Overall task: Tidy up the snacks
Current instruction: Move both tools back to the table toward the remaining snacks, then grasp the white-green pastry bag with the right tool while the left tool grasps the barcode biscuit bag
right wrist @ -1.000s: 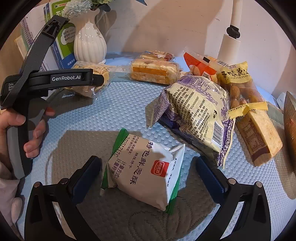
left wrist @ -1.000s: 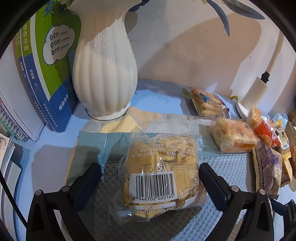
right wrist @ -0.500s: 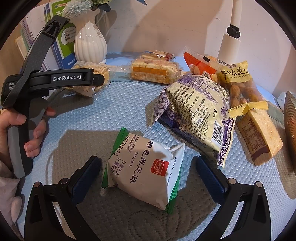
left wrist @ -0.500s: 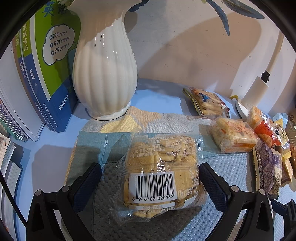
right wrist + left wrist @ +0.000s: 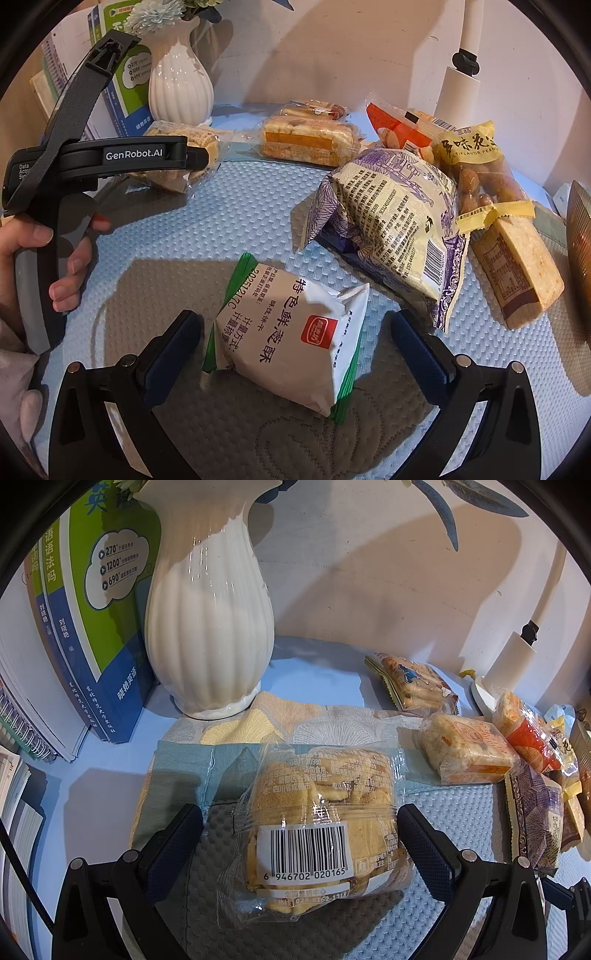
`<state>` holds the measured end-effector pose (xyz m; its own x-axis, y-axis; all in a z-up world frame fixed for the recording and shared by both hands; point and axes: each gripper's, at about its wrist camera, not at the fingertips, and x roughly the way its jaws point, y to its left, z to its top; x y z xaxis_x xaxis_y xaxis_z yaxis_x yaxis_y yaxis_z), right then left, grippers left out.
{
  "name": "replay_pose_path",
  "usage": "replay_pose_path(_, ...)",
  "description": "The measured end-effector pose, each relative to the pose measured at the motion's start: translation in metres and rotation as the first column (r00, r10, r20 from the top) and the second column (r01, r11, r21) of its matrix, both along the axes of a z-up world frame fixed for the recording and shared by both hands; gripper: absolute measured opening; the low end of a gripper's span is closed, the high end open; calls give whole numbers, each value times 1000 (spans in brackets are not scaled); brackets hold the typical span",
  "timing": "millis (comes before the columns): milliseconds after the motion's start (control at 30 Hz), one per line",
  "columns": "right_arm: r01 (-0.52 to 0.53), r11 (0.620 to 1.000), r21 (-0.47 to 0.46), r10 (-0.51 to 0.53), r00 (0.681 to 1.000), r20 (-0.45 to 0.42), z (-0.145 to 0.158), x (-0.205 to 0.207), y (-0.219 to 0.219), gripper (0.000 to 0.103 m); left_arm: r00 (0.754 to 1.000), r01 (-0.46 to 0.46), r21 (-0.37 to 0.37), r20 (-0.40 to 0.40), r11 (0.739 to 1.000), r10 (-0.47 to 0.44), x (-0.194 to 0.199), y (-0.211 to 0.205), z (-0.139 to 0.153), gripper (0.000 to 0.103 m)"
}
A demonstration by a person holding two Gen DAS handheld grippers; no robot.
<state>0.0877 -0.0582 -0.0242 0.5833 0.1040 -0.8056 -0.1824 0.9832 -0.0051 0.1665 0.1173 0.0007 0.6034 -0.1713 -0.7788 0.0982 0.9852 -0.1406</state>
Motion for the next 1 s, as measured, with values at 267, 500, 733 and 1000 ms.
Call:
replay_pose_path(267, -1, 1000, 29, 1, 1000, 15, 1, -8, -2, 103, 1000, 0, 1, 0, 1000, 0, 1, -1, 0, 103)
replay_pose_path(500, -50, 994, 102, 44, 997, 64, 10, -21, -8, 59, 1000, -2, 2, 4, 1000, 2, -1, -1, 0, 100)
replay_pose_path(733, -118, 981, 155, 104, 990, 97, 18, -33, -9, 58, 996, 63, -66, 73, 996, -58, -10, -1, 5, 57)
replay_pose_path(1000, -149, 972, 182, 109, 971, 211, 34, -52, -15, 58, 995, 54, -104, 88, 993, -45, -13, 8, 8, 57)
